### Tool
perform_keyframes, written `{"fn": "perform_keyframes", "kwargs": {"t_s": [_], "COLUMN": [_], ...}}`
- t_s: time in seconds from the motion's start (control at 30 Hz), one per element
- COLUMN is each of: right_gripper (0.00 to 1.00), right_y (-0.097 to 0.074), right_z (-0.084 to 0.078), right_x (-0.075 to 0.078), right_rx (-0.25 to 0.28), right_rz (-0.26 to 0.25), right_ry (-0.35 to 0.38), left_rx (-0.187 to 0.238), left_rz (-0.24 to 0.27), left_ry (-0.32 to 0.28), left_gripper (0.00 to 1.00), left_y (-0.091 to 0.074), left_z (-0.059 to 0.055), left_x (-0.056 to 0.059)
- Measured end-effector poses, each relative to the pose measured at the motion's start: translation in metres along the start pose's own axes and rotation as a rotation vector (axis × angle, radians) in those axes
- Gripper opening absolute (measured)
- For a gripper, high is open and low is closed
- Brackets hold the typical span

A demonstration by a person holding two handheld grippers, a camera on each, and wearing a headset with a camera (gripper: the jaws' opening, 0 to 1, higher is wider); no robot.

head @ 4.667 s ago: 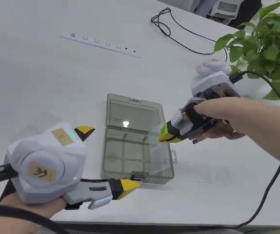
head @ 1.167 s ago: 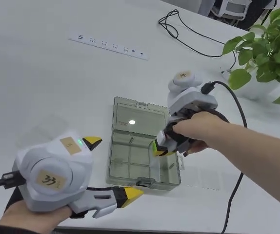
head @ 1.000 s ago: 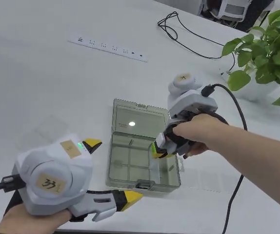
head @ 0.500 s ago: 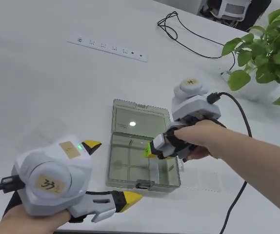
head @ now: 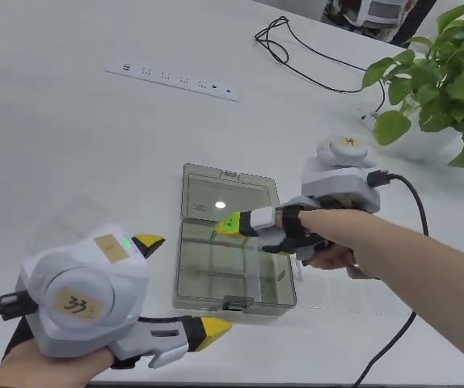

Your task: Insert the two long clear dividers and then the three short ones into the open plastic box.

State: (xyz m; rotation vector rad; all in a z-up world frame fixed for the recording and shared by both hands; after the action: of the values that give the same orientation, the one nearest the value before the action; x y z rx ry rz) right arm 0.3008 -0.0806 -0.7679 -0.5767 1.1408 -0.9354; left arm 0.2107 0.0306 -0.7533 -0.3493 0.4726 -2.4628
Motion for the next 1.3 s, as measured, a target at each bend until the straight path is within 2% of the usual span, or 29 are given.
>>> {"fn": "perform_keyframes", "kwargs": {"t_s": [0.1, 0.2, 0.3, 0.33, 0.4, 0.43, 0.47, 0.5, 0.6, 0.67, 0.7, 0.77, 0.8, 0.87, 0.9, 0.93, 1.03, 1.07, 1.17, 1.23, 1.3], "right_gripper": [0.69, 0.73, 0.78, 0.81, 0.84, 0.84, 0.84, 0.85, 0.85, 0.84, 0.84, 0.87, 0.89, 0.93, 0.95, 0.97, 1.00, 1.00, 1.00, 1.00, 1.00], "right_y": [-0.003, -0.008, -0.011, -0.012, -0.017, -0.018, -0.022, -0.023, -0.027, -0.030, -0.032, -0.033, -0.035, -0.039, -0.043, -0.046, -0.050, -0.052, -0.056, -0.060, -0.065], "right_z": [-0.001, 0.001, 0.003, 0.008, 0.006, 0.007, 0.005, 0.006, 0.004, 0.001, 0.001, -0.006, -0.006, -0.007, -0.005, -0.001, -0.011, -0.008, -0.012, -0.009, -0.007], "right_x": [-0.001, 0.000, -0.004, -0.009, -0.010, -0.014, -0.013, -0.015, -0.017, -0.019, -0.022, -0.021, -0.023, -0.023, -0.025, -0.020, -0.014, -0.009, -0.004, 0.003, 0.010], "right_rx": [0.015, 0.060, 0.114, 0.167, 0.172, 0.194, 0.187, 0.205, 0.221, 0.223, 0.250, 0.233, 0.264, 0.307, 0.361, 0.381, 0.375, 0.395, 0.414, 0.460, 0.514], "right_rz": [0.014, 0.022, 0.063, 0.108, 0.117, 0.142, 0.128, 0.145, 0.166, 0.166, 0.189, 0.177, 0.201, 0.208, 0.251, 0.254, 0.253, 0.264, 0.268, 0.272, 0.223], "right_ry": [-0.028, -0.043, -0.024, -0.021, -0.004, -0.026, -0.035, -0.076, -0.138, -0.186, -0.234, -0.236, -0.285, -0.330, -0.382, -0.396, -0.435, -0.456, -0.452, -0.484, -0.578], "left_rx": [-0.002, -0.008, -0.010, -0.011, -0.014, -0.014, -0.014, -0.016, -0.018, -0.019, -0.019, -0.016, -0.014, -0.012, -0.013, -0.013, -0.016, -0.018, -0.028, -0.027, -0.024], "left_rz": [-0.001, 0.000, 0.000, 0.003, 0.007, 0.009, 0.010, 0.013, 0.018, 0.023, 0.028, 0.035, 0.040, 0.048, 0.052, 0.054, 0.062, 0.065, 0.070, 0.075, 0.086], "left_ry": [0.002, 0.002, -0.007, -0.008, -0.007, -0.006, -0.006, -0.003, 0.002, -0.001, 0.001, 0.001, -0.001, -0.002, -0.004, -0.005, -0.010, -0.014, -0.010, -0.023, -0.038], "left_gripper": [0.82, 0.82, 0.82, 0.82, 0.82, 0.82, 0.82, 0.82, 0.82, 0.82, 0.82, 0.82, 0.82, 0.83, 0.83, 0.83, 0.83, 0.83, 0.83, 0.83, 0.83], "left_y": [0.000, 0.001, 0.001, 0.001, 0.001, 0.000, 0.000, -0.001, -0.002, -0.003, -0.004, -0.005, -0.005, -0.007, -0.007, -0.008, -0.009, -0.010, -0.011, -0.012, -0.014], "left_z": [0.000, -0.001, -0.001, -0.001, -0.001, 0.000, 0.000, 0.001, 0.003, 0.005, 0.007, 0.010, 0.011, 0.014, 0.015, 0.015, 0.016, 0.016, 0.016, 0.016, 0.016], "left_x": [0.001, 0.000, 0.000, -0.001, -0.002, -0.002, -0.003, -0.004, -0.007, -0.010, -0.013, -0.015, -0.016, -0.018, -0.019, -0.020, -0.021, -0.021, -0.021, -0.022, -0.025]}}
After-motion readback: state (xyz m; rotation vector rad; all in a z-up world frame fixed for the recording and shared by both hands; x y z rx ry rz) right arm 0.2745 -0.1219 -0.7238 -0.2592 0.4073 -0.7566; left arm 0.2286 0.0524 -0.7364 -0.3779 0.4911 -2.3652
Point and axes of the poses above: the centre of the closed fingertips' face, and the gripper's own axes: y roughly forward along the fingers, x roughly to its right, z roughly out of its top, the point moved 4 cm from there along -y, roughly backward along the fingers
